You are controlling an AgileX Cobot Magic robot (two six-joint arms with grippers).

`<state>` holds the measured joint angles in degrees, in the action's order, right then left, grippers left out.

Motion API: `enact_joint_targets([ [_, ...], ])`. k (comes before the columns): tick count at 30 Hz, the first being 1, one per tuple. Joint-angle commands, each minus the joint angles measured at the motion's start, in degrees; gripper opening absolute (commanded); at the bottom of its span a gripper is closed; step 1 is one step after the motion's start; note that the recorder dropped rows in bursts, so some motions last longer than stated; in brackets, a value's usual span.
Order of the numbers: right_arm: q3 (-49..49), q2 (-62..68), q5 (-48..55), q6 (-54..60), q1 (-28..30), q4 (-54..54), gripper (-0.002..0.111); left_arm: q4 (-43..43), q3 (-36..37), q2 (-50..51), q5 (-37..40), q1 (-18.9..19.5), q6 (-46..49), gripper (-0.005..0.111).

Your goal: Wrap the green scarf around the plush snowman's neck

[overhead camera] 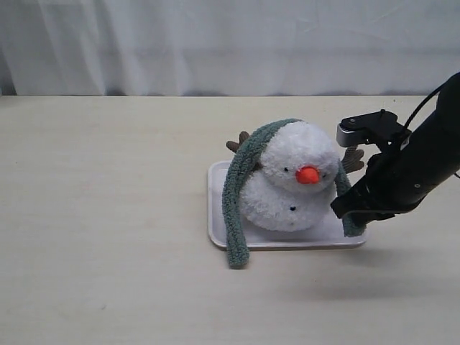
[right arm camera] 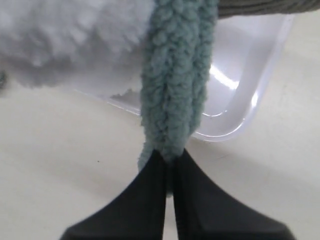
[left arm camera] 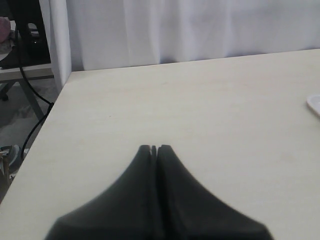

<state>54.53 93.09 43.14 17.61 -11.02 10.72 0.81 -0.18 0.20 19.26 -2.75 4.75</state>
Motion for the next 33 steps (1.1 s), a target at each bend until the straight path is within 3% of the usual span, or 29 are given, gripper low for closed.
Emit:
enact_joint_targets([
  [1, -1.26, -0.54, 0.43, 5.48, 0.24, 6.0, 0.004, -0.08, 0.18, -0.2, -0.74, 0.16, -0.28, 0.0],
  [28, -3.37, 3.63, -1.92, 8.81, 0.24, 7.83, 0.004, -0.08, 0.18, -0.2, -0.74, 0.16, -0.28, 0.0],
  [30, -3.37, 3.53, -2.75, 8.81, 0.24, 7.83, 0.01, -0.08, 0.18, -0.2, -0.74, 0.16, -0.28, 0.0],
  [33, -3.25, 3.17, -2.97, 8.81, 0.24, 7.83, 0.031, -0.08, 0.18, -0.2, -0.74, 0.16, -0.28, 0.0],
])
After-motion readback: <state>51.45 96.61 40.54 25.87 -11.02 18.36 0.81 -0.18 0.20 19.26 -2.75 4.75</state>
